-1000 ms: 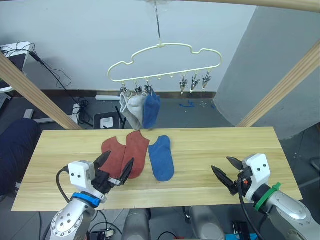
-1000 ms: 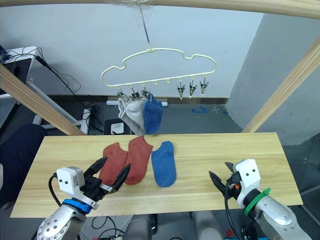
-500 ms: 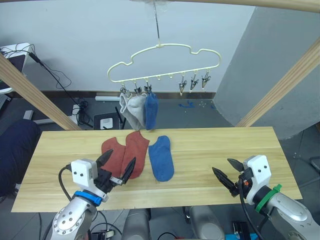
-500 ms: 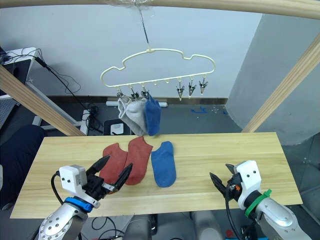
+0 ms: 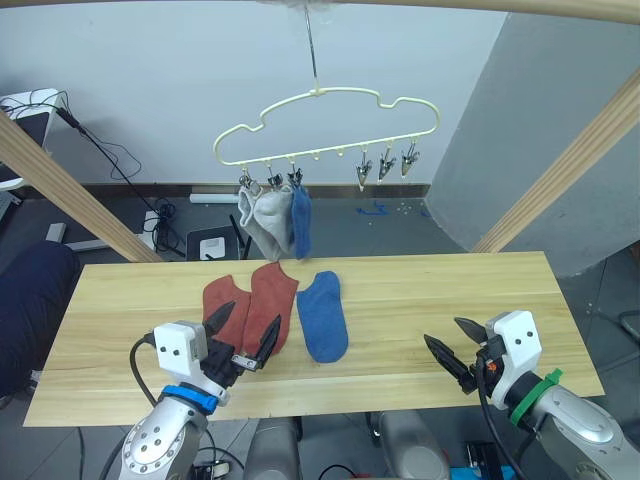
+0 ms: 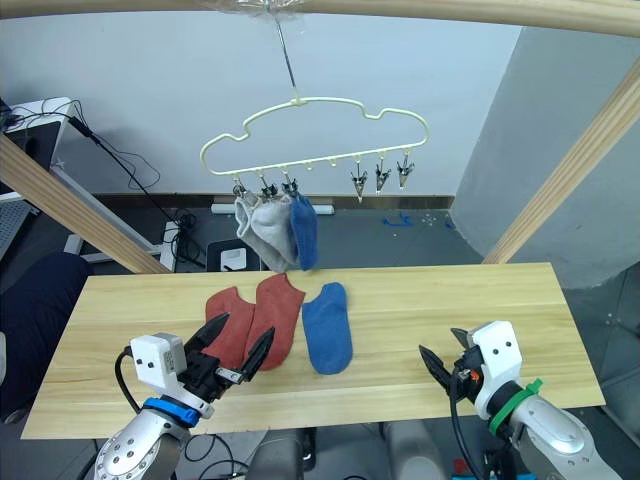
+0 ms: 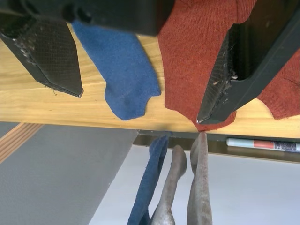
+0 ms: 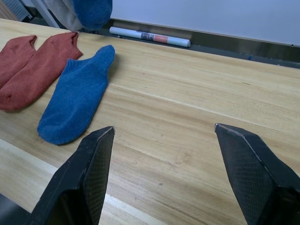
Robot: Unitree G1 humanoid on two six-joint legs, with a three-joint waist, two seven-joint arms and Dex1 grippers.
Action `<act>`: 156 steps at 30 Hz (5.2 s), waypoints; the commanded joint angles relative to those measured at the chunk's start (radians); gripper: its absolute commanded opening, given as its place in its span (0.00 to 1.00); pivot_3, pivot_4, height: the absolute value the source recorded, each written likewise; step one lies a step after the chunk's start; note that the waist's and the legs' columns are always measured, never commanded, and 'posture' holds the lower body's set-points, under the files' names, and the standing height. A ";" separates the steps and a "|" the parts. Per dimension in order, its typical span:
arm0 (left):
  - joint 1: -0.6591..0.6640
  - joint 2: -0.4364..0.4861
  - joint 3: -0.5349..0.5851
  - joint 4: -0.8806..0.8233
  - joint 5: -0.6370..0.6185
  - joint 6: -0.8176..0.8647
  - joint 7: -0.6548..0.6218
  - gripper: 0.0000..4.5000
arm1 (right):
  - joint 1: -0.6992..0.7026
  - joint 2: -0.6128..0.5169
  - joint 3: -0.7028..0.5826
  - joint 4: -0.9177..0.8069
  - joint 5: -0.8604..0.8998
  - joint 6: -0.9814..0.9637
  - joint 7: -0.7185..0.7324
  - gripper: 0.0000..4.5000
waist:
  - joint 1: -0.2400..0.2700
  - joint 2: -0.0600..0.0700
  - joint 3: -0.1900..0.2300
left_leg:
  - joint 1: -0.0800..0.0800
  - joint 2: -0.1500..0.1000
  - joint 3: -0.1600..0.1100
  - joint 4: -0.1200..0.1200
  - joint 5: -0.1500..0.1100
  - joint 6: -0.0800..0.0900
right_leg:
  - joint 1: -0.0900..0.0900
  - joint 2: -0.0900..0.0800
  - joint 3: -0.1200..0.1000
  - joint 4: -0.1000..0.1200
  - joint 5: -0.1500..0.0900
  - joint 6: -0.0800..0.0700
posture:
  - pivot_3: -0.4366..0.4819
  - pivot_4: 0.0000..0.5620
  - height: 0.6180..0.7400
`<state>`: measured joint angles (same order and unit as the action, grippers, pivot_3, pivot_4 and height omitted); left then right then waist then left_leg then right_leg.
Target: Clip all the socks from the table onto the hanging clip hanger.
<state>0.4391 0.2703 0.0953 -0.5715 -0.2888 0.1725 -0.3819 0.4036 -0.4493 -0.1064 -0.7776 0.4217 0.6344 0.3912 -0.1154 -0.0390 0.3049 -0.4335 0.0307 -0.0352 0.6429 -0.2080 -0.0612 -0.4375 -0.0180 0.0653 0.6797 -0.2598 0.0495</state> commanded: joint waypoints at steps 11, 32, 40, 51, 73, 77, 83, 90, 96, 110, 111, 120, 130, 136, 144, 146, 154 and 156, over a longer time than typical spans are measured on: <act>0.000 -0.006 -0.034 -0.077 0.007 0.041 0.039 1.00 | 0.019 -0.012 -0.028 -0.008 0.010 -0.018 0.027 0.79 | -0.020 -0.001 -0.003 | 0.000 0.000 0.003 0.000 0.000 0.000 | -0.001 0.000 0.003 0.000 0.001 0.001 | 0.17 0.50 1.00; -0.040 0.038 0.019 -0.070 -0.037 0.049 0.000 1.00 | -0.065 -0.002 -0.010 -0.069 0.066 0.068 -0.007 0.79 | -0.030 -0.001 -0.004 | 0.001 0.000 0.005 0.000 0.000 0.000 | -0.001 0.000 0.005 0.000 0.001 0.002 | 0.21 0.54 1.00; -0.063 0.068 0.038 -0.085 -0.055 0.067 -0.016 1.00 | -0.136 -0.007 0.001 -0.107 0.104 0.122 -0.037 0.79 | -0.029 -0.001 -0.004 | 0.001 0.000 0.006 0.000 0.000 0.001 | -0.001 0.000 0.005 0.000 0.002 0.003 | 0.22 0.55 1.00; -0.206 0.098 0.019 -0.095 -0.086 0.118 -0.019 1.00 | -0.477 0.050 0.074 -0.107 0.156 0.298 -0.163 0.71 | -0.027 -0.001 -0.003 | 0.001 0.000 0.006 0.000 0.001 0.003 | -0.001 0.001 0.006 0.000 0.006 0.008 | 0.24 0.56 1.00; -0.491 0.235 0.093 -0.040 -0.245 0.281 -0.112 1.00 | -1.109 0.333 0.076 0.164 0.127 0.727 -0.404 0.52 | -0.030 0.001 0.017 | 0.000 0.001 0.007 -0.002 0.001 0.003 | -0.003 0.001 0.006 -0.001 0.007 0.009 | 0.24 0.67 1.00; -0.478 0.244 0.100 -0.055 -0.247 0.293 -0.107 1.00 | -1.160 0.382 0.072 0.212 0.100 0.730 -0.423 0.52 | -0.028 0.002 0.023 | -0.001 0.001 0.006 -0.003 0.001 0.003 | -0.004 0.001 0.006 -0.001 0.007 0.009 | 0.26 0.68 1.00; -0.464 0.246 0.104 -0.078 -0.244 0.310 -0.098 1.00 | -1.186 0.407 0.083 0.251 0.081 0.712 -0.412 0.52 | -0.026 0.002 0.026 | -0.001 0.000 0.007 -0.009 0.001 0.003 | -0.005 0.000 0.006 -0.005 0.007 0.009 | 0.26 0.68 1.00; -0.452 0.242 0.107 -0.102 -0.243 0.327 -0.083 1.00 | -1.223 0.399 0.108 0.341 0.032 0.643 -0.391 0.52 | -0.026 0.003 0.029 | -0.001 0.001 0.007 -0.013 0.001 0.003 | -0.006 0.000 0.006 -0.007 0.007 0.009 | 0.29 0.69 1.00; -0.444 0.241 0.103 -0.117 -0.242 0.334 -0.075 1.00 | -1.248 0.391 0.128 0.402 -0.005 0.580 -0.373 0.52 | -0.025 0.003 0.035 | -0.001 0.001 0.007 -0.014 0.001 0.003 | -0.006 0.000 0.006 -0.008 0.007 0.009 | 0.29 0.69 1.00; -0.423 0.236 0.104 -0.140 -0.241 0.345 -0.056 1.00 | -1.345 0.396 0.149 0.551 -0.071 0.447 -0.321 0.52 | -0.024 0.003 0.048 | -0.002 0.001 0.008 -0.015 0.001 0.003 | -0.008 0.000 0.006 -0.010 0.007 0.008 | 0.32 0.68 1.00; -0.421 0.235 0.104 -0.141 -0.240 0.345 -0.055 1.00 | -1.357 0.400 0.149 0.562 -0.073 0.437 -0.319 0.52 | -0.024 0.003 0.048 | -0.002 0.001 0.008 -0.015 0.001 0.003 | -0.008 0.000 0.006 -0.010 0.007 0.008 | 0.32 0.68 1.00; -0.420 0.231 0.097 -0.142 -0.236 0.338 -0.046 1.00 | -1.401 0.413 0.152 0.615 -0.092 0.402 -0.291 0.52 | -0.022 0.003 0.048 | -0.004 0.001 0.008 -0.016 0.001 0.003 | -0.008 0.000 0.005 -0.015 0.010 0.004 | 0.33 0.67 1.00; -0.399 0.224 0.087 -0.156 -0.227 0.331 -0.033 1.00 | -1.410 0.417 0.157 0.642 -0.107 0.375 -0.279 0.52 | -0.019 0.003 0.048 | -0.006 0.001 0.007 -0.017 0.000 0.003 | -0.008 -0.001 0.005 -0.016 0.010 0.004 | 0.34 0.66 1.00; -0.398 0.224 0.085 -0.155 -0.222 0.329 -0.034 1.00 | -1.412 0.413 0.161 0.650 -0.126 0.371 -0.275 0.47 | -0.017 0.003 0.048 | -0.006 0.001 0.007 -0.017 0.000 0.003 | -0.008 -0.001 0.004 -0.016 0.010 0.004 | 0.34 0.65 1.00; -0.400 0.227 0.084 -0.149 -0.220 0.328 -0.041 1.00 | -1.407 0.414 0.161 0.648 -0.139 0.374 -0.277 0.03 | -0.017 0.003 0.048 | -0.006 0.001 0.007 -0.017 0.000 0.003 | -0.008 -0.001 0.004 -0.016 0.010 0.003 | 0.33 0.65 1.00; -0.399 0.228 0.083 -0.149 -0.220 0.328 -0.042 1.00 | -1.407 0.414 0.160 0.648 -0.140 0.373 -0.277 0.03 | -0.017 0.003 0.048 | -0.006 0.001 0.007 -0.017 0.000 0.003 | -0.008 -0.001 0.004 -0.015 0.010 0.003 | 0.33 0.65 1.00; -0.492 0.295 -0.038 -0.130 -0.187 0.579 0.016 1.00 | -1.404 0.416 0.155 0.638 -0.138 0.378 -0.282 0.03 | -0.015 0.003 0.048 | -0.006 0.001 0.007 -0.016 0.000 0.003 | -0.008 -0.001 0.004 -0.015 0.010 0.004 | 0.33 0.65 1.00; -0.540 0.315 -0.069 -0.116 -0.187 0.636 0.008 1.00 | -1.401 0.417 0.154 0.635 -0.137 0.378 -0.283 0.03 | -0.015 0.003 0.048 | -0.006 0.001 0.006 -0.016 0.000 0.003 | -0.008 -0.001 0.004 -0.015 0.010 0.004 | 0.33 0.65 1.00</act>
<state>-0.0811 0.5733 0.0500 -0.6712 -0.4720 0.7644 -0.3728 -0.9839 -0.0370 0.0570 -0.1071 0.2873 1.0288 0.1072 -0.1302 -0.0364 0.3533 -0.4391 0.0313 -0.0288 0.6267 -0.2079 -0.0578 -0.4454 -0.0185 0.0691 0.6650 -0.2497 0.0531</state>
